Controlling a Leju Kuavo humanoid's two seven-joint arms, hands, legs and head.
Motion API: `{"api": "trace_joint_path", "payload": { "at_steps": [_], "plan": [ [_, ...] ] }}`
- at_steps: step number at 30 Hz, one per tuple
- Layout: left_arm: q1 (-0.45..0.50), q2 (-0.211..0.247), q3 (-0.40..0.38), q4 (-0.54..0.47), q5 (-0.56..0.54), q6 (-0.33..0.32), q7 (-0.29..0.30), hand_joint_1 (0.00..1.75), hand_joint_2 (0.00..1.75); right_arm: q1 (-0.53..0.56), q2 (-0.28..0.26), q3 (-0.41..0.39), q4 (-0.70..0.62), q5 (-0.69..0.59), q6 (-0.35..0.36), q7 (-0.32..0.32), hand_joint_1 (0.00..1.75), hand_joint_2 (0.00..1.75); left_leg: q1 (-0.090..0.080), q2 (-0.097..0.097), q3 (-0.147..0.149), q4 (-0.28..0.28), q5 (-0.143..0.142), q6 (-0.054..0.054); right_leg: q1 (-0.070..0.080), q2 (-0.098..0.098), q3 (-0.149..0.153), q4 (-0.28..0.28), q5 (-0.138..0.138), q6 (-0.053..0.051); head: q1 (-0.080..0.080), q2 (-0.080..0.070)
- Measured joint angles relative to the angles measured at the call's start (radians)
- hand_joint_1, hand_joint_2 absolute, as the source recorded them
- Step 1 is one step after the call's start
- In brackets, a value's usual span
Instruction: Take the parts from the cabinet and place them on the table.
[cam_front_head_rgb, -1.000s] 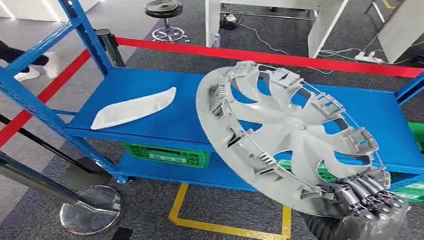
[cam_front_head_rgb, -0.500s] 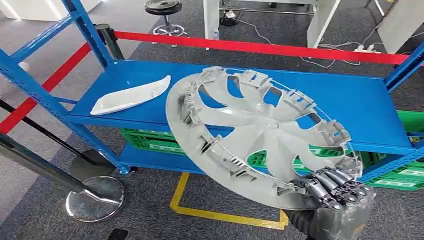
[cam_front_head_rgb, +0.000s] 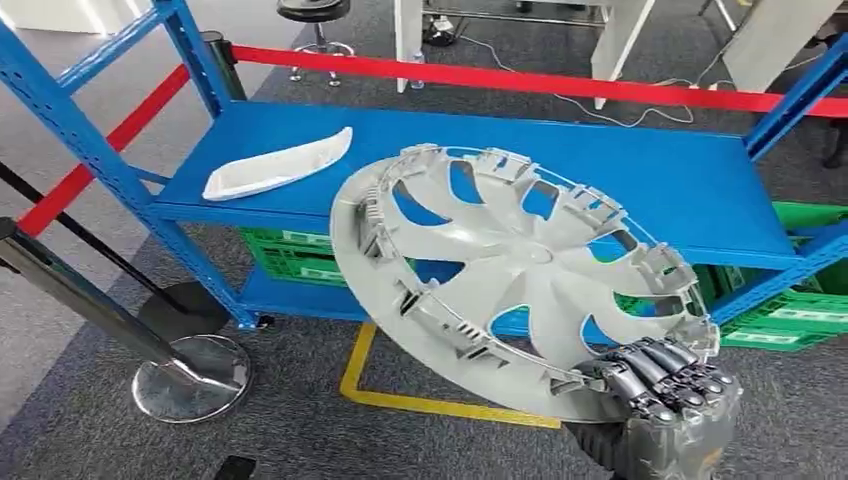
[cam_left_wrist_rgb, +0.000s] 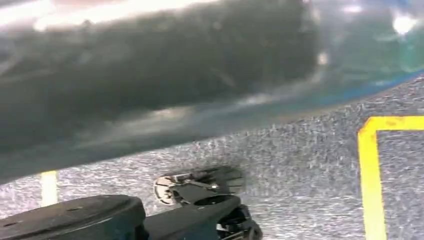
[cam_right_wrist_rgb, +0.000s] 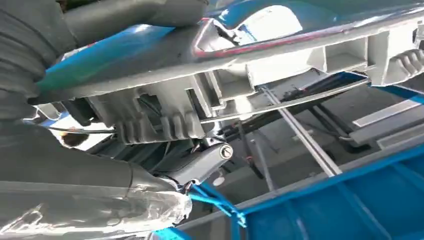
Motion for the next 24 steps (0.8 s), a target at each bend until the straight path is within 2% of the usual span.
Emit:
{"api": "trace_joint_path", "payload": {
  "at_steps": [1, 2, 4, 5, 6, 7, 8, 9, 10, 11, 12, 13, 14, 15, 16, 17, 19, 20, 21, 22, 23, 24],
  "plan": [
    [0.000, -0.001, 0.000, 0.000, -0.001, 0.000, 0.000, 0.00, 0.00, -0.001, 0.003, -0.001, 0.000, -0.001, 0.000, -0.002, 1.75, 1.75, -0.005, 0.004, 0.000, 0.002, 0.006, -0.004, 0.009, -0.027, 0.054, -0.092, -0.035, -0.005, 0.000, 0.000],
    [0.001, -0.003, 0.000, 0.000, -0.003, 0.000, -0.001, 0.00, 0.00, -0.001, 0.006, -0.003, 0.000, -0.003, 0.000, -0.007, 1.75, 1.75, -0.004, 0.008, -0.002, 0.002, 0.016, -0.010, 0.011, -0.030, 0.082, -0.140, -0.047, -0.011, -0.002, 0.000],
    [0.001, -0.004, 0.001, 0.000, -0.006, 0.004, -0.001, 0.00, 0.00, 0.008, 0.013, -0.012, 0.000, -0.012, 0.000, -0.024, 1.75, 1.75, 0.002, 0.025, -0.006, -0.004, 0.035, -0.019, 0.017, -0.014, 0.058, -0.135, -0.036, -0.020, 0.000, 0.000],
    [0.002, -0.005, 0.000, 0.000, -0.007, 0.006, -0.001, 0.00, 0.00, 0.013, 0.018, -0.018, 0.000, -0.015, 0.000, -0.032, 1.75, 1.75, 0.001, 0.030, -0.007, -0.005, 0.043, -0.024, 0.015, -0.008, 0.050, -0.140, -0.021, -0.028, 0.000, 0.000],
    [0.002, -0.004, 0.001, 0.000, -0.007, 0.009, -0.001, 0.00, 0.00, 0.014, 0.023, -0.021, 0.000, -0.017, 0.000, -0.037, 1.75, 1.75, 0.002, 0.015, -0.015, 0.004, 0.016, -0.032, 0.007, -0.006, 0.041, -0.145, -0.006, -0.038, 0.001, 0.000],
    [0.004, -0.004, 0.001, 0.000, -0.007, 0.009, 0.000, 0.00, 0.00, 0.015, 0.026, -0.025, 0.000, -0.018, 0.000, -0.042, 1.75, 1.75, 0.004, -0.013, -0.028, 0.036, -0.042, -0.039, 0.006, 0.004, 0.030, -0.145, 0.007, -0.046, -0.002, 0.000],
    [0.005, -0.004, 0.001, 0.000, -0.007, 0.010, 0.000, 0.00, 0.00, 0.016, 0.028, -0.026, 0.000, -0.019, 0.000, -0.044, 1.75, 1.75, 0.008, -0.028, -0.043, 0.099, -0.106, -0.045, 0.005, 0.010, 0.021, -0.142, 0.017, -0.050, -0.004, 0.000],
    [0.005, -0.004, 0.001, 0.000, -0.007, 0.010, 0.000, 0.00, 0.00, 0.019, 0.031, -0.027, 0.000, -0.019, 0.000, -0.045, 1.75, 1.75, 0.013, -0.035, -0.061, 0.184, -0.167, -0.050, 0.006, 0.020, 0.002, -0.136, 0.031, -0.052, -0.005, 0.000],
    [0.005, -0.004, 0.001, 0.000, -0.007, 0.010, 0.000, 0.00, 0.00, 0.021, 0.033, -0.028, 0.000, -0.019, 0.000, -0.047, 1.75, 1.75, 0.014, -0.037, -0.075, 0.260, -0.198, -0.053, 0.006, 0.029, -0.018, -0.129, 0.042, -0.051, -0.005, 0.000],
    [0.005, -0.004, 0.001, 0.000, -0.007, 0.010, 0.000, 0.00, 0.00, 0.022, 0.035, -0.030, 0.000, -0.020, 0.000, -0.050, 1.75, 1.75, 0.015, -0.037, -0.075, 0.303, -0.197, -0.055, 0.006, 0.038, -0.039, -0.120, 0.050, -0.050, -0.005, 0.000],
    [0.005, -0.004, 0.001, 0.000, -0.008, 0.011, 0.000, 0.00, 0.00, 0.024, 0.038, -0.033, 0.000, -0.021, 0.000, -0.055, 1.75, 1.75, 0.015, -0.038, -0.056, 0.300, -0.172, -0.056, 0.005, 0.047, -0.058, -0.110, 0.056, -0.048, -0.005, 0.000],
    [0.004, -0.004, 0.001, 0.000, -0.008, 0.012, 0.000, 0.00, 0.00, 0.025, 0.040, -0.035, 0.000, -0.023, 0.000, -0.059, 1.75, 1.75, 0.017, -0.039, -0.022, 0.263, -0.137, -0.054, 0.005, 0.057, -0.076, -0.100, 0.062, -0.045, -0.005, 0.000],
    [0.004, -0.003, 0.001, 0.000, -0.009, 0.013, 0.000, 0.00, 0.00, 0.027, 0.043, -0.037, 0.000, -0.026, 0.000, -0.063, 1.75, 1.75, 0.018, -0.046, 0.029, 0.192, -0.101, -0.051, 0.005, 0.068, -0.093, -0.090, 0.068, -0.042, -0.005, 0.000],
    [0.002, -0.002, 0.001, 0.000, -0.009, 0.015, 0.000, 0.00, 0.00, 0.030, 0.047, -0.040, 0.000, -0.031, 0.000, -0.070, 1.75, 1.75, 0.019, -0.069, 0.085, 0.110, -0.085, -0.046, 0.004, 0.078, -0.106, -0.081, 0.073, -0.037, -0.005, 0.000],
    [0.000, -0.002, 0.001, 0.000, -0.009, 0.015, -0.001, 0.00, 0.00, 0.032, 0.050, -0.044, 0.000, -0.035, 0.000, -0.076, 1.75, 1.75, 0.020, -0.122, 0.137, 0.028, -0.109, -0.037, 0.006, 0.086, -0.121, -0.072, 0.078, -0.031, -0.005, 0.000],
    [0.001, -0.003, 0.001, 0.000, -0.009, 0.016, -0.001, 0.00, 0.00, 0.031, 0.052, -0.047, 0.000, -0.039, 0.000, -0.082, 1.75, 1.75, 0.024, -0.128, 0.154, -0.012, -0.118, -0.036, 0.006, 0.094, -0.129, -0.066, 0.087, -0.025, -0.002, 0.000],
    [-0.001, -0.003, 0.001, 0.000, -0.010, 0.019, -0.002, 0.00, 0.00, 0.033, 0.058, -0.052, 0.000, -0.045, 0.000, -0.095, 1.75, 1.75, 0.016, -0.112, 0.145, -0.009, -0.115, -0.032, -0.002, 0.111, -0.141, -0.071, 0.110, -0.010, -0.004, 0.000],
    [0.000, -0.003, 0.001, 0.000, -0.010, 0.019, -0.002, 0.00, 0.00, 0.034, 0.060, -0.054, 0.001, -0.049, 0.000, -0.101, 1.75, 1.75, 0.014, -0.103, 0.142, -0.011, -0.104, -0.027, -0.001, 0.122, -0.144, -0.075, 0.120, -0.001, -0.005, 0.000],
    [0.000, -0.005, 0.002, 0.000, -0.009, 0.019, -0.002, 0.00, 0.00, 0.034, 0.062, -0.057, 0.003, -0.053, 0.000, -0.108, 1.75, 1.75, 0.026, -0.079, 0.131, -0.022, -0.091, -0.017, -0.003, 0.113, -0.154, -0.069, 0.108, 0.002, -0.006, 0.000],
    [-0.002, -0.004, 0.003, 0.000, -0.007, 0.016, -0.003, 0.00, 0.00, 0.032, 0.064, -0.059, 0.008, -0.060, 0.000, -0.114, 1.75, 1.75, 0.023, -0.070, 0.121, -0.022, -0.082, -0.009, 0.003, 0.070, -0.171, -0.045, 0.060, 0.007, -0.001, 0.000],
    [-0.002, -0.004, 0.004, 0.000, -0.006, 0.012, -0.006, 0.00, 0.00, 0.025, 0.067, -0.060, 0.014, -0.068, 0.000, -0.127, 1.75, 1.75, 0.022, -0.056, 0.109, -0.021, -0.074, -0.005, 0.001, 0.046, -0.191, 0.016, -0.003, 0.014, 0.006, 0.000],
    [-0.001, -0.003, 0.005, 0.000, -0.006, 0.011, -0.006, 0.00, 0.00, 0.019, 0.069, -0.060, 0.023, -0.075, 0.000, -0.138, 1.75, 1.75, 0.020, -0.045, 0.098, -0.020, -0.066, -0.006, -0.002, 0.036, -0.209, 0.092, -0.056, 0.018, 0.007, 0.000]
  ]
}}
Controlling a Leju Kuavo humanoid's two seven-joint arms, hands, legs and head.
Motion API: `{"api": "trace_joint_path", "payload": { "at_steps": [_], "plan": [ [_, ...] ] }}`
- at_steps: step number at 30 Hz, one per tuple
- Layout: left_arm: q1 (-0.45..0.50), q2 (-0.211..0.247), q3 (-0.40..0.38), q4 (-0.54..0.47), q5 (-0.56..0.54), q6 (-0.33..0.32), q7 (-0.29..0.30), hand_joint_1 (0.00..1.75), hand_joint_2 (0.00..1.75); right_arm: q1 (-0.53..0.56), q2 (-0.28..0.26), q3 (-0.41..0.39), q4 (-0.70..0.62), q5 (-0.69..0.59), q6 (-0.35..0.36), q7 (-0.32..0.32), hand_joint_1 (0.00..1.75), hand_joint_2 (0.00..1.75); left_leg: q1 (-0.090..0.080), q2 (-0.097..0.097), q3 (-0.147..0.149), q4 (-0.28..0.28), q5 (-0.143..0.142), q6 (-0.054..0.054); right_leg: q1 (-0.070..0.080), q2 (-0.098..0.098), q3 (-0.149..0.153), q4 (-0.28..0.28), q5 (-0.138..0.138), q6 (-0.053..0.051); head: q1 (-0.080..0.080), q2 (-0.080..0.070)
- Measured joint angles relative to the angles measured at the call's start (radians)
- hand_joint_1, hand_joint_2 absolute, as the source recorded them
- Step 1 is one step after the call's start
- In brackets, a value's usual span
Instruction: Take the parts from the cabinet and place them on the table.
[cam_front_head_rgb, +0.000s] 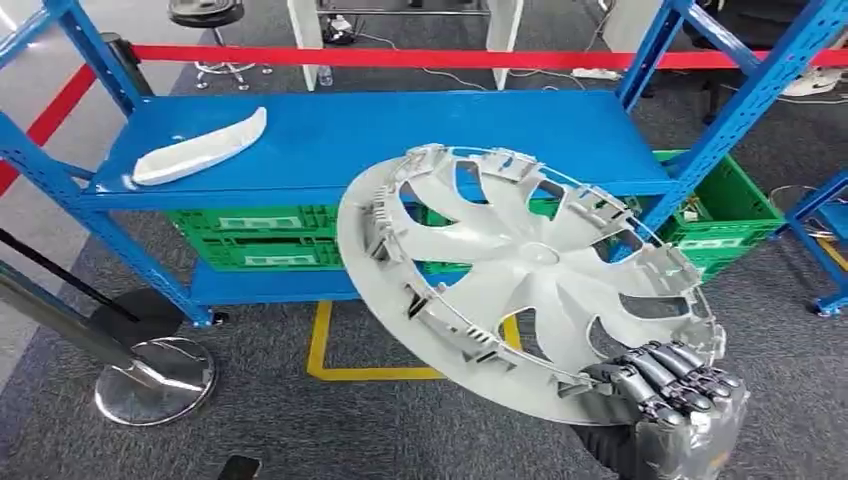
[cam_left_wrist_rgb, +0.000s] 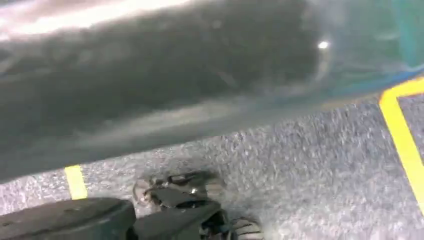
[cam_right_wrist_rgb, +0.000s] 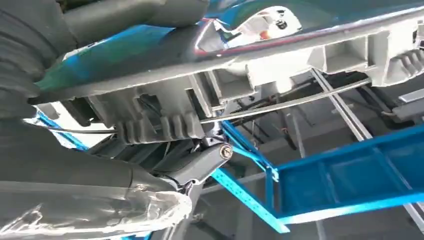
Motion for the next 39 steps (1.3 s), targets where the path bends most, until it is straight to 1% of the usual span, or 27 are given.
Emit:
{"api": "trace_joint_path", "payload": {
  "at_steps": [1, 2, 3, 4, 6, 8, 11, 12, 13, 14, 16, 17, 18, 19, 21, 23, 27, 28, 29, 31, 32, 33, 34, 36, 37, 38, 39],
  "plan": [
    [0.001, 0.001, 0.001, 0.000, 0.000, -0.002, 0.000, 0.00, 0.00, -0.003, 0.002, 0.000, 0.006, -0.002, 0.000, -0.007, 1.75, 1.75, -0.001, 0.014, -0.011, 0.002, 0.008, 0.000, -0.003, -0.003, -0.015, 0.074, -0.037, 0.005, -0.002, 0.000],
    [0.000, 0.001, 0.002, 0.000, 0.000, -0.002, 0.000, 0.00, 0.00, -0.003, 0.003, 0.000, 0.013, -0.004, 0.000, -0.010, 1.75, 1.75, -0.001, 0.028, -0.025, 0.003, 0.017, 0.000, -0.005, -0.005, -0.021, 0.135, -0.043, 0.008, 0.000, 0.000],
    [0.000, 0.002, 0.002, 0.000, 0.000, -0.002, 0.000, 0.00, 0.00, -0.003, 0.004, 0.000, 0.020, -0.004, 0.000, -0.012, 1.75, 1.75, -0.001, 0.040, -0.037, 0.006, 0.024, -0.002, -0.005, -0.007, -0.006, 0.146, -0.017, 0.010, 0.000, 0.000],
    [-0.001, 0.002, 0.002, 0.000, 0.000, -0.002, 0.000, 0.00, 0.00, -0.004, 0.005, 0.000, 0.026, -0.004, 0.000, -0.015, 1.75, 1.75, -0.001, 0.044, -0.049, 0.009, 0.030, -0.005, -0.006, -0.009, 0.029, 0.116, 0.024, 0.010, 0.000, 0.000],
    [-0.004, 0.002, 0.002, 0.000, 0.000, -0.003, 0.000, 0.00, 0.00, -0.004, 0.007, 0.001, 0.037, -0.001, 0.000, -0.020, 1.75, 1.75, -0.001, 0.049, -0.063, 0.013, 0.040, -0.011, -0.005, -0.011, 0.150, -0.046, 0.080, 0.002, 0.000, 0.000],
    [-0.008, 0.000, 0.002, 0.000, 0.000, -0.003, -0.002, 0.00, 0.00, -0.007, 0.008, 0.003, 0.047, 0.001, 0.000, -0.022, 1.75, 1.75, -0.007, 0.052, -0.072, 0.017, 0.054, -0.021, 0.000, -0.013, 0.257, -0.208, 0.043, -0.009, -0.001, 0.000],
    [-0.007, 0.000, 0.003, 0.000, -0.001, -0.003, -0.002, 0.00, 0.00, -0.008, 0.010, 0.006, 0.058, 0.003, 0.000, -0.023, 1.75, 1.75, -0.003, 0.051, -0.090, 0.013, 0.087, -0.036, 0.006, -0.012, 0.243, -0.218, 0.048, -0.016, 0.000, 0.000],
    [-0.006, 0.000, 0.003, 0.000, -0.002, -0.003, -0.002, 0.00, 0.00, -0.009, 0.010, 0.009, 0.062, 0.005, 0.000, -0.021, 1.75, 1.75, -0.004, 0.046, -0.100, 0.017, 0.079, -0.042, -0.004, -0.015, 0.225, -0.230, 0.061, -0.030, 0.000, 0.000],
    [-0.004, 0.000, 0.003, 0.000, -0.002, -0.003, -0.002, 0.00, 0.00, -0.014, 0.011, 0.012, 0.068, 0.007, 0.000, -0.016, 1.75, 1.75, -0.001, 0.027, -0.108, 0.032, 0.043, -0.050, -0.003, -0.016, 0.227, -0.225, 0.070, -0.041, -0.003, 0.000],
    [-0.003, 0.000, 0.003, 0.000, -0.003, -0.003, -0.003, 0.00, 0.00, -0.021, 0.011, 0.016, 0.074, 0.010, 0.000, -0.011, 1.75, 1.75, 0.000, 0.012, -0.125, 0.088, -0.018, -0.053, -0.003, -0.016, 0.211, -0.220, 0.079, -0.052, -0.006, 0.000],
    [-0.002, 0.000, 0.003, 0.000, -0.011, -0.003, -0.003, 0.00, 0.00, -0.031, 0.011, 0.023, 0.088, 0.017, 0.000, 0.005, 1.75, 1.75, 0.001, 0.006, -0.170, 0.258, -0.118, -0.058, 0.000, -0.016, 0.178, -0.205, 0.093, -0.061, -0.009, 0.000],
    [-0.003, 0.000, 0.003, 0.000, -0.014, -0.003, -0.003, 0.00, 0.00, -0.035, 0.011, 0.028, 0.096, 0.016, 0.000, 0.017, 1.75, 1.75, 0.001, 0.006, -0.182, 0.320, -0.137, -0.060, 0.000, -0.016, 0.162, -0.195, 0.098, -0.061, -0.010, 0.000],
    [-0.002, 0.000, 0.003, 0.000, -0.019, -0.002, -0.003, 0.00, 0.00, -0.039, 0.010, 0.034, 0.104, 0.014, 0.000, 0.031, 1.75, 1.75, 0.002, 0.006, -0.176, 0.338, -0.131, -0.061, 0.000, -0.015, 0.146, -0.184, 0.102, -0.061, -0.010, 0.000],
    [-0.003, 0.001, 0.003, 0.000, -0.022, -0.001, -0.003, 0.00, 0.00, -0.042, 0.008, 0.039, 0.111, 0.013, 0.000, 0.043, 1.75, 1.75, 0.003, 0.006, -0.151, 0.317, -0.102, -0.063, -0.001, -0.014, 0.128, -0.173, 0.107, -0.060, -0.011, 0.000],
    [-0.005, 0.001, 0.003, 0.000, -0.022, -0.001, -0.003, 0.00, 0.00, -0.048, 0.005, 0.050, 0.127, 0.025, 0.000, 0.063, 1.75, 1.75, 0.008, 0.005, -0.052, 0.176, -0.033, -0.062, -0.002, -0.010, 0.091, -0.151, 0.117, -0.052, -0.010, 0.000],
    [-0.009, 0.000, 0.002, 0.000, -0.022, -0.002, -0.003, 0.00, 0.00, -0.056, 0.004, 0.061, 0.140, 0.037, 0.000, 0.076, 1.75, 1.75, 0.007, -0.008, 0.028, 0.046, -0.058, -0.057, 0.003, -0.005, 0.066, -0.130, 0.128, -0.040, -0.011, 0.000],
    [-0.008, -0.005, 0.002, 0.000, -0.021, 0.000, -0.003, 0.00, 0.00, -0.060, -0.003, 0.080, 0.159, 0.047, 0.000, 0.102, 1.75, 1.75, 0.006, -0.003, -0.004, 0.043, -0.031, -0.023, 0.000, -0.002, 0.052, -0.139, 0.163, -0.012, -0.010, 0.000],
    [-0.011, -0.006, 0.002, 0.000, -0.021, 0.000, -0.002, 0.00, 0.00, -0.060, -0.007, 0.084, 0.163, 0.048, 0.000, 0.107, 1.75, 1.75, 0.008, 0.003, -0.017, 0.041, -0.019, -0.013, -0.003, -0.005, 0.042, -0.127, 0.128, -0.008, -0.013, 0.000],
    [-0.012, -0.006, 0.002, 0.000, -0.021, 0.000, -0.002, 0.00, 0.00, -0.061, -0.010, 0.086, 0.165, 0.048, 0.000, 0.108, 1.75, 1.75, 0.008, 0.004, -0.033, 0.042, -0.005, -0.003, -0.004, -0.006, 0.028, -0.089, 0.063, -0.002, -0.007, 0.000],
    [-0.012, -0.006, 0.002, 0.000, -0.021, 0.000, -0.002, 0.00, 0.00, -0.062, -0.014, 0.090, 0.170, 0.049, 0.000, 0.111, 1.75, 1.75, 0.005, 0.008, -0.063, 0.043, 0.019, 0.000, -0.004, -0.006, -0.002, 0.048, -0.050, 0.006, -0.004, 0.000],
    [-0.011, -0.006, 0.002, 0.000, -0.021, 0.001, -0.002, 0.00, 0.00, -0.063, -0.016, 0.093, 0.174, 0.049, 0.000, 0.113, 1.75, 1.75, 0.003, 0.010, -0.081, 0.044, 0.033, 0.000, -0.004, -0.006, -0.010, 0.118, -0.076, 0.007, -0.003, 0.000],
    [-0.011, -0.006, 0.002, 0.000, -0.021, 0.000, -0.002, 0.00, 0.00, -0.063, -0.018, 0.093, 0.176, 0.050, 0.000, 0.114, 1.75, 1.75, 0.002, 0.012, -0.097, 0.045, 0.045, 0.001, -0.004, -0.006, -0.005, 0.157, -0.067, 0.008, -0.003, 0.000],
    [-0.012, -0.006, 0.002, 0.000, -0.021, 0.001, -0.002, 0.00, 0.00, -0.064, -0.020, 0.094, 0.180, 0.050, 0.000, 0.114, 1.75, 1.75, -0.001, 0.015, -0.115, 0.046, 0.058, 0.000, -0.004, -0.006, 0.020, 0.158, -0.027, 0.005, -0.003, 0.000],
    [-0.012, -0.006, 0.002, 0.000, -0.021, 0.000, -0.002, 0.00, 0.00, -0.067, -0.022, 0.095, 0.185, 0.050, 0.000, 0.115, 1.75, 1.75, -0.005, 0.016, -0.144, 0.046, 0.083, -0.004, -0.003, -0.007, 0.117, 0.059, 0.049, -0.005, -0.003, 0.000],
    [-0.013, -0.006, 0.002, 0.000, -0.021, 0.000, -0.002, 0.00, 0.00, -0.070, -0.022, 0.096, 0.185, 0.050, 0.000, 0.115, 1.75, 1.75, -0.006, 0.015, -0.151, 0.046, 0.095, -0.006, -0.001, -0.007, 0.187, -0.031, 0.047, -0.014, -0.004, 0.000],
    [-0.014, -0.008, 0.002, 0.000, -0.021, 0.000, -0.002, 0.00, 0.00, -0.075, -0.023, 0.098, 0.185, 0.049, 0.000, 0.115, 1.75, 1.75, -0.010, 0.014, -0.156, 0.047, 0.103, -0.010, 0.005, -0.009, 0.270, -0.138, 0.009, -0.023, -0.003, 0.000],
    [-0.014, -0.008, 0.002, 0.000, -0.021, 0.000, -0.002, 0.00, 0.00, -0.081, -0.024, 0.101, 0.185, 0.049, 0.000, 0.115, 1.75, 1.75, -0.011, 0.015, -0.161, 0.047, 0.116, -0.014, 0.007, -0.011, 0.318, -0.232, -0.020, -0.029, -0.005, 0.000]
  ]
}}
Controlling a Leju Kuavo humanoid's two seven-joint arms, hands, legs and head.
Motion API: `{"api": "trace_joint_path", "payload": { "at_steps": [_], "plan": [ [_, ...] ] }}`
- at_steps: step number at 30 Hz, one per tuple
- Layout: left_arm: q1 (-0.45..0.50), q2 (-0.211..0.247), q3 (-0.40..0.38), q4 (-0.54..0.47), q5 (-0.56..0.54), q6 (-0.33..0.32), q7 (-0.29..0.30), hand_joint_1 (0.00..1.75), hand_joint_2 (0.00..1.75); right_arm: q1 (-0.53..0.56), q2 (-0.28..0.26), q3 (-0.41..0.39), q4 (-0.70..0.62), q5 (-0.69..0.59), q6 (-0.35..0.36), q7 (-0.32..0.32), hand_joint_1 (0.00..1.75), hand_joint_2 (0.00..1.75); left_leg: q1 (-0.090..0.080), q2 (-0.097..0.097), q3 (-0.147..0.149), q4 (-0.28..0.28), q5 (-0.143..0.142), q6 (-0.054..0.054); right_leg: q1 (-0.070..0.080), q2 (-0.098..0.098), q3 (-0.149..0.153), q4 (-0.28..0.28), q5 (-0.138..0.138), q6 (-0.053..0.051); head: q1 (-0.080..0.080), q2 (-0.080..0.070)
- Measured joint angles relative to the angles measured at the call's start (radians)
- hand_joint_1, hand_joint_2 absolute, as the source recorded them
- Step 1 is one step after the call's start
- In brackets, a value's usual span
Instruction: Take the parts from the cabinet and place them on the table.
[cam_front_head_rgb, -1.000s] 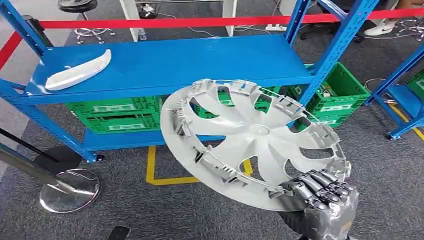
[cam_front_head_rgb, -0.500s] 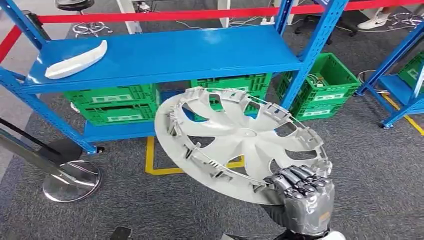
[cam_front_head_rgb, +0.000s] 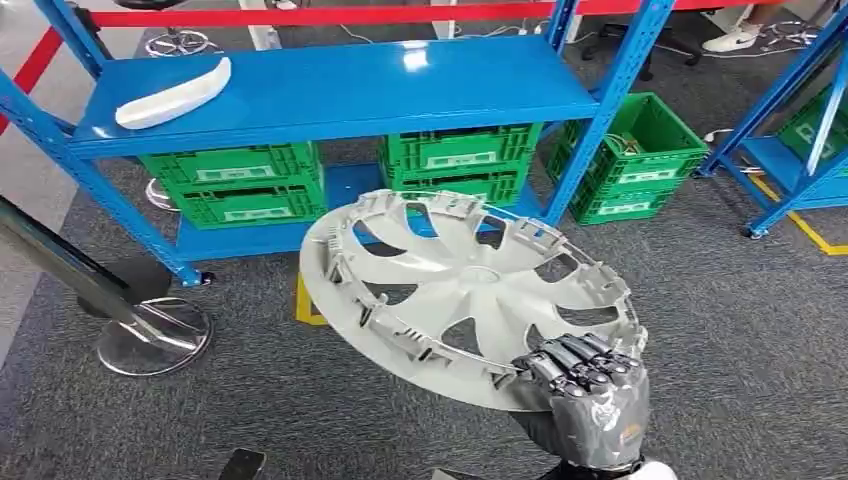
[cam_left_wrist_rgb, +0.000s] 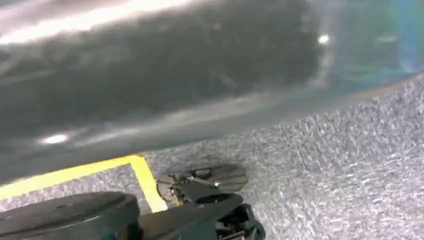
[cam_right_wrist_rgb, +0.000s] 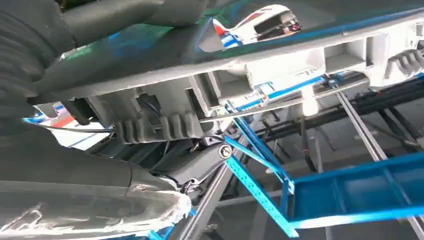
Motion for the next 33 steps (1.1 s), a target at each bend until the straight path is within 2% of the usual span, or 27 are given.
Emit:
{"api": "trace_joint_path", "payload": {
  "at_steps": [3, 4, 5, 6, 7, 8, 9, 10, 11, 12, 13, 14, 15, 18, 19, 21, 22, 23, 24, 25, 26, 27, 28, 29, 30, 31, 33],
  "plan": [
    [0.003, 0.001, 0.000, 0.000, 0.004, 0.000, 0.000, 0.00, 0.00, -0.004, -0.004, 0.008, 0.006, -0.006, 0.000, 0.002, 1.75, 1.75, 0.007, -0.001, -0.010, -0.022, 0.049, -0.020, 0.009, 0.002, -0.040, 0.006, 0.035, -0.015, 0.007, 0.000],
    [0.005, 0.002, 0.000, 0.000, 0.007, 0.000, 0.000, 0.00, 0.00, -0.008, -0.005, 0.010, 0.008, -0.008, 0.000, 0.004, 1.75, 1.75, 0.011, -0.006, -0.017, -0.019, 0.026, -0.025, 0.001, -0.004, -0.050, 0.003, 0.050, -0.021, 0.005, 0.000],
    [0.010, 0.002, 0.000, 0.000, 0.007, -0.001, 0.000, 0.00, 0.00, -0.010, -0.006, 0.011, 0.012, -0.012, 0.000, 0.005, 1.75, 1.75, 0.011, -0.008, -0.024, 0.004, -0.038, -0.032, 0.002, -0.002, -0.065, 0.004, 0.064, -0.036, 0.002, 0.000],
    [0.013, 0.002, 0.000, 0.000, 0.008, -0.001, 0.000, 0.00, 0.00, -0.010, -0.006, 0.012, 0.014, -0.013, 0.000, 0.005, 1.75, 1.75, 0.013, -0.008, -0.033, 0.067, -0.120, -0.037, 0.002, -0.003, -0.080, 0.005, 0.076, -0.040, -0.003, 0.000],
    [0.013, 0.004, 0.000, 0.000, 0.009, -0.001, 0.000, 0.00, 0.00, -0.010, -0.007, 0.014, 0.017, -0.014, 0.000, 0.006, 1.75, 1.75, 0.014, -0.008, -0.043, 0.146, -0.182, -0.041, 0.002, -0.004, -0.096, 0.009, 0.089, -0.041, -0.001, 0.000],
    [0.011, 0.005, 0.000, 0.000, 0.009, -0.001, 0.000, 0.00, 0.00, -0.011, -0.008, 0.016, 0.019, -0.014, 0.000, 0.006, 1.75, 1.75, 0.014, -0.008, -0.052, 0.221, -0.215, -0.044, 0.002, -0.005, -0.106, 0.014, 0.100, -0.042, -0.002, 0.000],
    [0.010, 0.005, 0.000, 0.000, 0.009, -0.001, 0.000, 0.00, 0.00, -0.012, -0.008, 0.017, 0.021, -0.014, 0.000, 0.006, 1.75, 1.75, 0.014, -0.008, -0.053, 0.277, -0.212, -0.046, 0.002, -0.005, -0.126, 0.022, 0.112, -0.041, -0.002, 0.000],
    [0.010, 0.006, 0.000, 0.000, 0.009, 0.000, 0.000, 0.00, 0.00, -0.011, -0.008, 0.017, 0.022, -0.012, 0.000, 0.007, 1.75, 1.75, 0.015, -0.008, -0.042, 0.298, -0.178, -0.048, 0.002, -0.005, -0.150, 0.032, 0.122, -0.039, -0.003, 0.000],
    [0.010, 0.008, 0.000, 0.000, 0.009, 0.000, 0.000, 0.00, 0.00, -0.011, -0.008, 0.017, 0.022, -0.007, 0.000, 0.008, 1.75, 1.75, 0.016, -0.008, -0.007, 0.279, -0.128, -0.049, 0.001, -0.005, -0.177, 0.045, 0.132, -0.035, -0.002, 0.000],
    [0.010, 0.010, 0.000, 0.000, 0.010, 0.001, 0.000, 0.00, 0.00, -0.011, -0.008, 0.017, 0.022, -0.003, 0.000, 0.010, 1.75, 1.75, 0.018, -0.008, 0.039, 0.230, -0.100, -0.049, -0.001, -0.004, -0.199, 0.058, 0.138, -0.032, -0.003, 0.000],
    [0.009, 0.010, 0.000, 0.000, 0.010, 0.001, 0.000, 0.00, 0.00, -0.010, -0.008, 0.017, 0.021, -0.001, 0.000, 0.010, 1.75, 1.75, 0.019, -0.009, 0.103, 0.151, -0.099, -0.048, -0.002, -0.002, -0.219, 0.072, 0.144, -0.027, -0.002, 0.000],
    [0.007, 0.010, 0.000, 0.000, 0.010, 0.001, 0.000, 0.00, 0.00, -0.009, -0.008, 0.017, 0.020, 0.001, 0.000, 0.010, 1.75, 1.75, 0.019, -0.015, 0.169, 0.065, -0.144, -0.047, 0.001, -0.002, -0.234, 0.084, 0.148, -0.021, -0.004, 0.000],
    [0.006, 0.011, 0.000, 0.000, 0.010, 0.001, 0.000, 0.00, 0.00, -0.010, -0.008, 0.016, 0.018, 0.002, 0.000, 0.011, 1.75, 1.75, 0.016, -0.019, 0.205, -0.008, -0.173, -0.037, 0.003, -0.002, -0.244, 0.096, 0.152, -0.016, -0.001, 0.000],
    [0.007, 0.011, 0.001, 0.000, 0.011, 0.003, -0.001, 0.00, 0.00, -0.008, -0.008, 0.015, 0.012, 0.010, -0.001, 0.010, 1.75, 1.75, 0.010, -0.018, 0.184, -0.003, -0.162, -0.015, 0.000, -0.001, -0.253, 0.093, 0.183, 0.006, -0.003, 0.000],
    [0.009, 0.010, 0.001, 0.000, 0.011, 0.003, -0.001, 0.00, 0.00, -0.007, -0.008, 0.015, 0.010, 0.010, -0.001, 0.009, 1.75, 1.75, 0.018, -0.009, 0.171, -0.010, -0.148, -0.002, -0.004, 0.003, -0.261, 0.097, 0.175, 0.011, -0.003, 0.000],
    [0.007, 0.011, 0.002, 0.000, 0.014, 0.005, 0.000, 0.00, 0.00, -0.006, -0.008, 0.015, 0.008, 0.009, -0.001, 0.007, 1.75, 1.75, 0.016, -0.005, 0.144, -0.009, -0.125, 0.015, -0.005, 0.002, -0.290, 0.168, 0.061, 0.019, 0.003, 0.000],
    [0.007, 0.011, 0.002, 0.000, 0.016, 0.005, 0.000, 0.00, 0.00, -0.006, -0.008, 0.015, 0.008, 0.009, -0.001, 0.007, 1.75, 1.75, 0.014, -0.004, 0.128, -0.008, -0.111, 0.015, -0.006, 0.002, -0.303, 0.239, -0.002, 0.022, 0.005, 0.000],
    [0.007, 0.012, 0.003, 0.000, 0.017, 0.005, 0.000, 0.00, 0.00, -0.006, -0.008, 0.015, 0.008, 0.009, -0.001, 0.007, 1.75, 1.75, 0.012, -0.003, 0.110, -0.007, -0.097, 0.015, -0.007, 0.002, -0.314, 0.314, -0.043, 0.026, 0.005, 0.000],
    [0.007, 0.012, 0.004, 0.000, 0.017, 0.005, 0.000, 0.00, 0.00, -0.005, -0.008, 0.015, 0.008, 0.008, -0.001, 0.007, 1.75, 1.75, 0.010, -0.001, 0.092, -0.006, -0.084, 0.016, -0.007, 0.002, -0.318, 0.372, -0.050, 0.027, 0.006, 0.000],
    [0.007, 0.012, 0.005, 0.000, 0.016, 0.005, 0.000, 0.00, 0.00, -0.005, -0.008, 0.014, 0.008, 0.008, -0.001, 0.007, 1.75, 1.75, 0.008, 0.001, 0.073, -0.005, -0.071, 0.016, -0.008, 0.002, -0.307, 0.394, -0.021, 0.027, 0.005, 0.000],
    [0.007, 0.013, 0.005, 0.000, 0.017, 0.005, 0.000, 0.00, 0.00, -0.005, -0.008, 0.014, 0.008, 0.008, -0.001, 0.007, 1.75, 1.75, 0.006, 0.003, 0.056, -0.003, -0.058, 0.015, -0.008, 0.002, -0.280, 0.379, 0.023, 0.024, 0.006, 0.000],
    [0.007, 0.013, 0.005, 0.000, 0.017, 0.005, 0.000, 0.00, 0.00, -0.005, -0.008, 0.014, 0.008, 0.008, -0.001, 0.007, 1.75, 1.75, 0.003, 0.004, 0.040, -0.003, -0.046, 0.014, -0.007, 0.002, -0.237, 0.335, 0.065, 0.019, 0.006, 0.000],
    [0.006, 0.012, 0.005, 0.000, 0.017, 0.005, 0.000, 0.00, 0.00, -0.006, -0.008, 0.014, 0.007, 0.008, -0.001, 0.007, 1.75, 1.75, 0.000, 0.004, 0.028, -0.003, -0.032, 0.013, -0.007, 0.002, -0.174, 0.257, 0.086, 0.011, 0.007, 0.000],
    [0.005, 0.012, 0.006, 0.000, 0.017, 0.005, 0.000, 0.00, 0.00, -0.007, -0.008, 0.014, 0.007, 0.008, -0.001, 0.007, 1.75, 1.75, -0.001, 0.004, 0.023, -0.002, -0.021, 0.011, -0.004, -0.002, -0.099, 0.159, 0.066, 0.002, 0.005, 0.000],
    [0.005, 0.011, 0.006, 0.000, 0.017, 0.005, 0.000, 0.00, 0.00, -0.010, -0.008, 0.014, 0.003, 0.008, -0.001, 0.007, 1.75, 1.75, -0.006, 0.003, 0.017, -0.002, -0.013, 0.006, 0.002, -0.010, -0.018, 0.040, 0.021, -0.006, 0.007, 0.000],
    [0.005, 0.011, 0.006, 0.000, 0.017, 0.005, 0.000, 0.00, 0.00, -0.012, -0.008, 0.014, 0.000, 0.008, -0.001, 0.007, 1.75, 1.75, -0.003, 0.006, 0.015, -0.006, 0.005, 0.001, 0.003, -0.010, -0.018, 0.012, 0.009, -0.005, 0.001, 0.000],
    [0.005, 0.011, 0.007, 0.000, 0.018, 0.003, 0.000, 0.00, 0.00, -0.010, -0.008, 0.014, -0.003, 0.009, -0.001, 0.006, 1.75, 1.75, 0.007, 0.010, 0.009, -0.018, 0.031, -0.013, 0.013, -0.003, -0.040, 0.015, 0.028, -0.017, 0.012, 0.000]
  ]
}}
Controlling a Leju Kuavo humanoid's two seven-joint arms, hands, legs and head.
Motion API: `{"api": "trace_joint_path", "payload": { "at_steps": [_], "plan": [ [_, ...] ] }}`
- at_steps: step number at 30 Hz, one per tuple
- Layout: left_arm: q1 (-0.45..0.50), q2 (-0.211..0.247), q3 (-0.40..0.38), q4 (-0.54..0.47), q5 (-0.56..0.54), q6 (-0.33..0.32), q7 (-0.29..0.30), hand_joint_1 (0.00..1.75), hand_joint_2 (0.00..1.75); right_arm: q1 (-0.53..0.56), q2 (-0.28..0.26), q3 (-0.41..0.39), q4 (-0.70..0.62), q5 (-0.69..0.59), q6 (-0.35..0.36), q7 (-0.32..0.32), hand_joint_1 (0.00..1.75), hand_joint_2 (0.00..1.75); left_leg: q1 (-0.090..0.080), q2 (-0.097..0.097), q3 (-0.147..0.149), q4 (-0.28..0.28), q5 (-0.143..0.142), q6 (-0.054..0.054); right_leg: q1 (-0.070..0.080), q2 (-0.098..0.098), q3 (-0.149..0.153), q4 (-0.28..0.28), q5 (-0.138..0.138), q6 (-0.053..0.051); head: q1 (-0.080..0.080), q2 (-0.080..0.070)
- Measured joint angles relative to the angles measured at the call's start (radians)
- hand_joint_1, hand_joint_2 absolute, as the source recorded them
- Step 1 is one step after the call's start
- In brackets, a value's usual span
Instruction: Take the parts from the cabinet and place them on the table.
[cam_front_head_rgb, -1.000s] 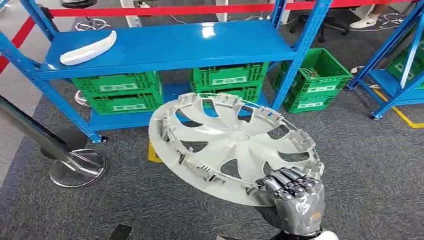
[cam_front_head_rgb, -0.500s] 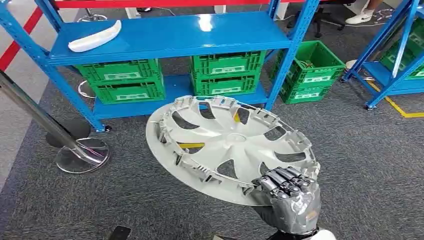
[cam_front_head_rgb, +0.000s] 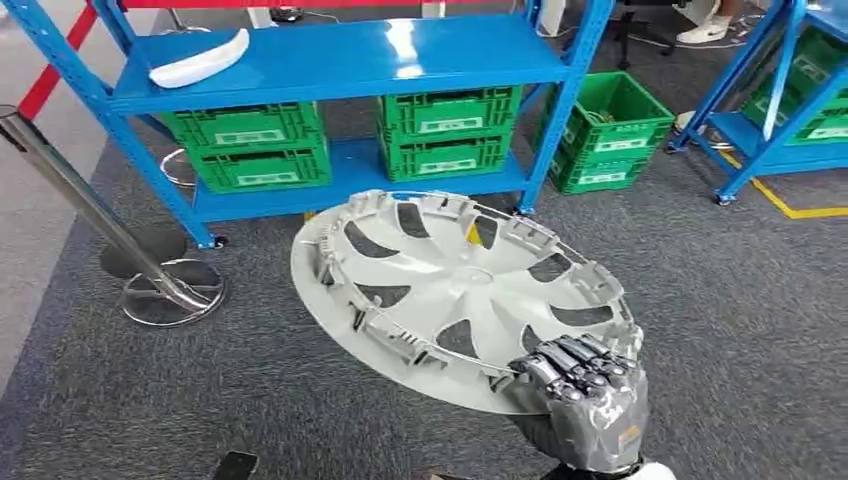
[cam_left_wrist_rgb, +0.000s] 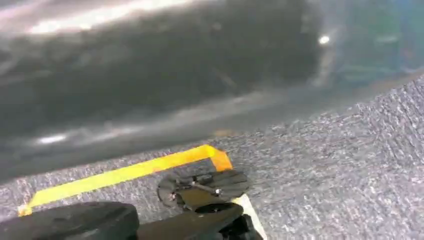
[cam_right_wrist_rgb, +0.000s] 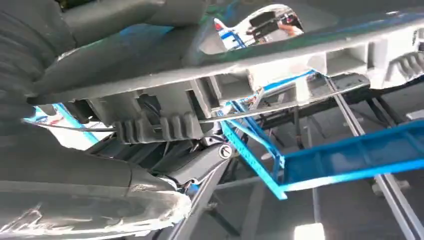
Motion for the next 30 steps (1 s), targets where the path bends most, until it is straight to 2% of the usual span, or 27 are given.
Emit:
{"api": "trace_joint_path", "payload": {
  "at_steps": [1, 2, 3, 4, 5, 6, 7, 8, 9, 10, 11, 12, 13, 14, 16, 17, 18, 19, 21, 22, 23, 24, 25, 26, 27, 28, 30],
  "plan": [
    [0.004, 0.000, 0.000, 0.000, 0.000, 0.000, 0.000, 0.00, 0.00, 0.000, 0.000, 0.000, -0.001, 0.000, 0.000, 0.000, 1.75, 1.75, -0.002, 0.000, -0.007, -0.001, 0.005, -0.007, -0.006, 0.003, -0.011, -0.008, 0.022, -0.006, -0.002, 0.000],
    [0.005, 0.000, 0.001, 0.000, 0.000, -0.001, 0.000, 0.00, 0.00, -0.001, 0.000, -0.001, -0.001, 0.000, 0.000, 0.000, 1.75, 1.75, 0.001, -0.009, -0.012, 0.007, -0.034, -0.014, -0.008, 0.003, -0.024, -0.008, 0.037, -0.012, -0.003, 0.000],
    [0.010, 0.000, 0.001, 0.000, -0.001, -0.003, 0.000, 0.00, 0.00, -0.001, 0.000, -0.002, -0.001, 0.000, 0.000, 0.002, 1.75, 1.75, 0.002, -0.014, -0.019, 0.043, -0.109, -0.017, -0.009, 0.009, -0.040, -0.008, 0.050, -0.021, -0.005, 0.000],
    [0.011, 0.000, 0.001, 0.000, 0.000, -0.007, 0.000, 0.00, 0.00, 0.002, 0.000, -0.003, -0.001, 0.002, 0.000, 0.004, 1.75, 1.75, 0.004, -0.016, -0.027, 0.112, -0.187, -0.020, -0.009, 0.015, -0.056, -0.007, 0.062, -0.026, -0.012, 0.000],
    [0.009, 0.002, 0.001, 0.000, 0.001, -0.011, 0.000, 0.00, 0.00, 0.005, 0.000, -0.003, -0.001, 0.003, 0.000, 0.007, 1.75, 1.75, 0.004, -0.016, -0.034, 0.182, -0.239, -0.023, -0.009, 0.019, -0.071, -0.007, 0.076, -0.026, -0.011, 0.000],
    [0.007, 0.002, 0.002, 0.000, 0.002, -0.015, 0.000, 0.00, 0.00, 0.007, 0.000, -0.003, -0.001, 0.005, 0.000, 0.008, 1.75, 1.75, 0.005, -0.016, -0.037, 0.242, -0.264, -0.025, -0.009, 0.024, -0.078, -0.006, 0.087, -0.026, -0.010, 0.000],
    [0.005, 0.003, 0.004, 0.000, 0.003, -0.021, 0.000, 0.00, 0.00, 0.008, 0.000, -0.004, -0.001, 0.007, 0.000, 0.010, 1.75, 1.75, 0.008, -0.016, -0.034, 0.286, -0.247, -0.028, -0.010, 0.032, -0.101, -0.003, 0.101, -0.024, -0.011, 0.000],
    [0.004, 0.005, 0.009, 0.000, 0.003, -0.029, -0.001, 0.00, 0.00, 0.012, 0.000, -0.004, -0.002, 0.014, 0.000, 0.017, 1.75, 1.75, 0.010, -0.017, -0.021, 0.298, -0.187, -0.031, -0.012, 0.040, -0.123, 0.002, 0.113, -0.019, -0.011, 0.000],
    [0.004, 0.007, 0.013, 0.000, 0.006, -0.035, -0.002, 0.00, 0.00, 0.019, 0.000, -0.005, -0.005, 0.021, 0.000, 0.023, 1.75, 1.75, 0.013, -0.018, -0.002, 0.290, -0.125, -0.032, -0.014, 0.051, -0.147, 0.012, 0.124, -0.013, -0.011, 0.000],
    [0.006, 0.007, 0.015, 0.000, 0.008, -0.039, -0.002, 0.00, 0.00, 0.024, 0.000, -0.005, -0.008, 0.024, 0.000, 0.030, 1.75, 1.75, 0.017, -0.027, 0.035, 0.251, -0.091, -0.033, -0.017, 0.062, -0.168, 0.024, 0.132, -0.006, -0.011, 0.000],
    [0.006, 0.007, 0.016, 0.000, 0.010, -0.042, -0.002, 0.00, 0.00, 0.028, 0.000, -0.006, -0.011, 0.028, 0.000, 0.036, 1.75, 1.75, 0.022, -0.063, 0.091, 0.178, -0.102, -0.033, -0.019, 0.072, -0.184, 0.038, 0.136, 0.000, -0.012, 0.000],
    [0.005, 0.008, 0.016, 0.000, 0.011, -0.043, -0.003, 0.00, 0.00, 0.033, 0.000, -0.008, -0.018, 0.038, 0.000, 0.046, 1.75, 1.75, 0.028, -0.125, 0.154, 0.092, -0.156, -0.030, -0.018, 0.079, -0.202, 0.053, 0.137, 0.005, -0.012, 0.000],
    [0.007, 0.007, 0.017, 0.000, 0.011, -0.043, -0.003, 0.00, 0.00, 0.035, 0.000, -0.008, -0.025, 0.048, 0.000, 0.058, 1.75, 1.75, 0.029, -0.133, 0.190, 0.030, -0.193, -0.024, -0.015, 0.089, -0.208, 0.068, 0.139, 0.010, -0.008, 0.000],
    [0.005, 0.006, 0.018, 0.000, 0.010, -0.043, -0.004, 0.00, 0.00, 0.040, 0.000, -0.009, -0.033, 0.056, 0.000, 0.068, 1.75, 1.75, 0.027, -0.122, 0.192, 0.009, -0.217, -0.022, -0.015, 0.100, -0.221, 0.077, 0.147, 0.020, -0.012, 0.000],
    [0.004, 0.000, 0.018, 0.000, 0.003, -0.040, -0.006, 0.00, 0.00, 0.052, -0.002, -0.010, -0.047, 0.079, 0.000, 0.096, 1.75, 1.75, 0.027, -0.093, 0.183, 0.018, -0.208, -0.008, -0.018, 0.132, -0.235, 0.076, 0.166, 0.031, -0.013, 0.000],
    [0.003, -0.002, 0.018, 0.000, 0.000, -0.037, -0.006, 0.00, 0.00, 0.062, -0.005, -0.011, -0.055, 0.088, 0.000, 0.110, 1.75, 1.75, 0.030, -0.071, 0.180, 0.016, -0.202, 0.001, -0.020, 0.113, -0.245, 0.082, 0.160, 0.032, -0.012, 0.000],
    [0.002, -0.004, 0.018, 0.000, -0.002, -0.033, -0.005, 0.00, 0.00, 0.068, -0.008, -0.012, -0.063, 0.095, 0.000, 0.123, 1.75, 1.75, 0.028, -0.061, 0.177, 0.016, -0.196, 0.009, -0.016, 0.066, -0.263, 0.115, 0.126, 0.036, -0.002, 0.000],
    [0.002, -0.006, 0.018, 0.000, -0.008, -0.029, -0.003, 0.00, 0.00, 0.070, -0.012, -0.012, -0.068, 0.100, 0.000, 0.133, 1.75, 1.75, 0.024, -0.043, 0.171, 0.016, -0.192, 0.013, -0.017, 0.034, -0.292, 0.189, 0.080, 0.042, 0.004, 0.000],
    [0.004, -0.008, 0.018, 0.000, -0.010, -0.024, 0.001, 0.00, 0.00, 0.076, -0.016, -0.011, -0.073, 0.104, 0.000, 0.141, 1.75, 1.75, 0.018, -0.006, 0.158, 0.018, -0.184, 0.016, -0.020, 0.010, -0.356, 0.357, 0.003, 0.048, 0.003, 0.000],
    [0.004, -0.008, 0.018, 0.000, -0.010, -0.023, 0.002, 0.00, 0.00, 0.081, -0.018, -0.012, -0.074, 0.105, 0.000, 0.142, 1.75, 1.75, 0.016, 0.011, 0.154, 0.018, -0.181, 0.016, -0.022, 0.008, -0.363, 0.394, -0.007, 0.049, 0.003, 0.000],
    [0.004, -0.008, 0.018, 0.000, -0.010, -0.023, 0.003, 0.00, 0.00, 0.086, -0.019, -0.012, -0.076, 0.105, 0.000, 0.143, 1.75, 1.75, 0.015, 0.026, 0.151, 0.018, -0.179, 0.016, -0.022, 0.006, -0.344, 0.380, 0.004, 0.048, 0.003, 0.000],
    [0.002, -0.008, 0.018, 0.000, -0.010, -0.023, 0.003, 0.00, 0.00, 0.089, -0.021, -0.013, -0.078, 0.105, 0.000, 0.143, 1.75, 1.75, 0.014, 0.038, 0.151, 0.018, -0.178, 0.015, -0.022, 0.003, -0.302, 0.326, 0.030, 0.045, 0.003, 0.000],
    [0.000, -0.008, 0.018, 0.000, -0.010, -0.023, 0.003, 0.00, 0.00, 0.090, -0.022, -0.013, -0.081, 0.105, 0.000, 0.143, 1.75, 1.75, 0.014, 0.052, 0.152, 0.018, -0.178, 0.015, -0.021, -0.005, -0.236, 0.228, 0.067, 0.039, 0.003, 0.000],
    [-0.003, -0.010, 0.018, 0.000, -0.010, -0.023, 0.003, 0.00, 0.00, 0.091, -0.023, -0.013, -0.085, 0.106, 0.000, 0.143, 1.75, 1.75, 0.013, 0.061, 0.153, 0.018, -0.178, 0.014, -0.018, -0.028, -0.174, 0.134, 0.095, 0.032, 0.003, 0.000],
    [-0.005, -0.011, 0.018, 0.000, -0.010, -0.023, 0.003, 0.00, 0.00, 0.089, -0.025, -0.013, -0.088, 0.107, 0.000, 0.145, 1.75, 1.75, 0.009, 0.069, 0.153, 0.018, -0.177, 0.011, -0.008, -0.074, -0.146, 0.081, 0.075, 0.026, 0.003, 0.000],
    [-0.006, -0.011, 0.018, 0.000, -0.013, -0.023, 0.003, 0.00, 0.00, 0.089, -0.026, -0.012, -0.092, 0.115, 0.000, 0.157, 1.75, 1.75, 0.005, 0.076, 0.148, 0.021, -0.176, 0.003, -0.003, -0.069, -0.139, 0.071, 0.078, 0.016, 0.004, 0.000],
    [-0.009, -0.014, 0.017, 0.000, -0.019, -0.019, 0.009, 0.00, 0.00, 0.096, -0.032, -0.012, -0.099, 0.129, 0.000, 0.182, 1.75, 1.75, 0.005, 0.094, 0.148, 0.018, -0.171, -0.006, 0.000, -0.052, -0.150, 0.074, 0.082, 0.009, 0.002, 0.000]
  ]
}}
